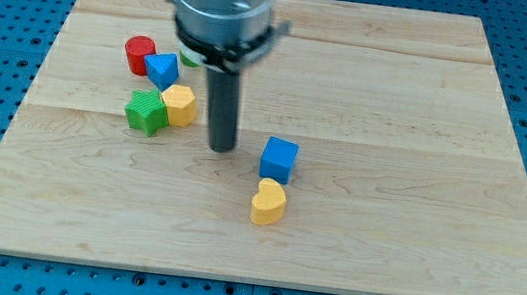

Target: Nudge the blue cube left a bit

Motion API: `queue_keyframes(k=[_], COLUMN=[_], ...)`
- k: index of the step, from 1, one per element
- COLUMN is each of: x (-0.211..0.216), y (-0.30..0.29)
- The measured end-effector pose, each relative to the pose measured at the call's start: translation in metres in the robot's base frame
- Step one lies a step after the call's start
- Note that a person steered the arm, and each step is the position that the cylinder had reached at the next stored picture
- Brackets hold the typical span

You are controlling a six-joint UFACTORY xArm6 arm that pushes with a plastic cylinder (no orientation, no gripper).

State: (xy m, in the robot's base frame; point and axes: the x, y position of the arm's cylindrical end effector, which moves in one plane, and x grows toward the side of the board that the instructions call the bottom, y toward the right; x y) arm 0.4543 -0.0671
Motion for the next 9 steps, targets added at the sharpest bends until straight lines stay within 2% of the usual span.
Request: queue_keyframes(k=[1,3,4,5,6,7,9], x=[-0.045,-0.044,0.002,0.052,0.062,0.003,-0.01], y=[0.014,-0.003,-0.005,-0.05,-0.122,-0.122,-0.003])
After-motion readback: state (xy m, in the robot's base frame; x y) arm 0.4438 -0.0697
